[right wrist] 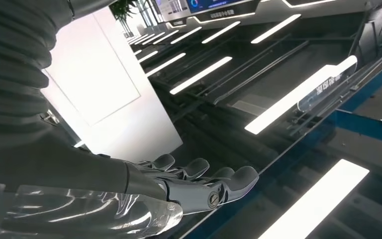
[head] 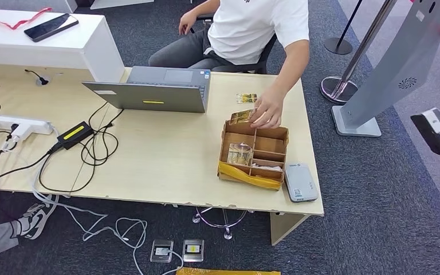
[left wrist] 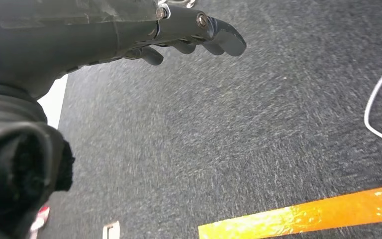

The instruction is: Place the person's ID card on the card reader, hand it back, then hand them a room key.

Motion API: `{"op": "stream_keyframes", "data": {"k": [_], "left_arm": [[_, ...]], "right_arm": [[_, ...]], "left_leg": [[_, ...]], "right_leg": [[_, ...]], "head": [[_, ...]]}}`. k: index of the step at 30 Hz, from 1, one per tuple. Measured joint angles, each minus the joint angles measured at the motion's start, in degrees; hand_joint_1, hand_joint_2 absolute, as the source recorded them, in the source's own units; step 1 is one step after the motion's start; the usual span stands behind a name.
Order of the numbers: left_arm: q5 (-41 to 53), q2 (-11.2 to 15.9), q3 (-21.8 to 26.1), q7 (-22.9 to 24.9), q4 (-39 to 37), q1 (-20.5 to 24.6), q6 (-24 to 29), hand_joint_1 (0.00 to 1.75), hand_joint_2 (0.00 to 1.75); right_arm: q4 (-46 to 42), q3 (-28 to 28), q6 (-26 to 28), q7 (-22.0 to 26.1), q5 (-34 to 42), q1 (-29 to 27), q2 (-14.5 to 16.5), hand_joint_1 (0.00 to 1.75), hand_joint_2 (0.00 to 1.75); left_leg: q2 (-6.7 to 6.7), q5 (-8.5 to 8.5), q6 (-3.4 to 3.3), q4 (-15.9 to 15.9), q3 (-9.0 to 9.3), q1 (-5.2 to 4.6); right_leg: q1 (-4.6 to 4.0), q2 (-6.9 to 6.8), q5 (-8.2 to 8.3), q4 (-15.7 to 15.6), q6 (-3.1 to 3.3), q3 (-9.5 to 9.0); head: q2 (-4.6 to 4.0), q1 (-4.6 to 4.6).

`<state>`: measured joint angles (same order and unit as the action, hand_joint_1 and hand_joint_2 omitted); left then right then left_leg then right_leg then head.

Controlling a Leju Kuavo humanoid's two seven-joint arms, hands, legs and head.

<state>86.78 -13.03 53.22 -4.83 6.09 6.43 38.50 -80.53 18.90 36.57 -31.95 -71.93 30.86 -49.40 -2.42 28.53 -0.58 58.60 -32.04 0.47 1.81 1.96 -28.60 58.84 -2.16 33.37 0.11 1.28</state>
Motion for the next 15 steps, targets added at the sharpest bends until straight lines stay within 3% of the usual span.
{"op": "stream_keyframes", "data": {"k": [3, 6, 11, 15], "left_arm": [[-0.99, -0.40, 0.74, 0.04, 0.68, -0.02, 0.01, 0.00, 0.00], [-2.27, -0.99, 1.62, 0.06, 1.43, -0.05, 0.01, 0.00, 0.00], [-4.89, -1.83, 2.56, 0.26, 2.60, -0.14, 0.01, 0.00, 0.00], [-5.94, -2.11, 3.00, 0.74, 3.14, -0.13, 0.01, 0.00, 0.00]], "right_arm": [[-3.75, -12.54, 0.00, 5.64, 1.88, -8.76, -0.51, 0.00, 1.75], [-5.32, -23.66, 0.00, 12.57, 3.99, -14.48, 1.01, 0.00, 1.75], [-3.24, -40.86, -0.02, 27.40, 5.30, -18.29, 8.16, 0.00, 1.75], [0.62, -51.62, -0.02, 33.79, 4.68, -19.18, 14.02, 0.00, 1.75]], "left_leg": [[-0.01, 0.01, 0.00, -0.01, 0.00, 0.01], [-0.03, -0.01, 0.00, -0.02, 0.01, 0.01], [0.06, -0.04, 0.02, -0.02, 0.10, 0.00], [0.16, -0.04, 0.03, -0.02, 0.12, 0.01]], "right_leg": [[-0.01, -0.01, 0.00, 0.00, 0.00, 0.01], [-0.02, -0.09, 0.00, 0.00, 0.00, 0.00], [-0.01, 0.01, 0.00, 0.00, 0.00, 0.02], [-0.02, 0.07, 0.00, 0.00, 0.00, 0.02]], "head": [[0.01, 0.02], [0.00, 0.02], [0.00, 0.01], [0.00, 0.03]]}}
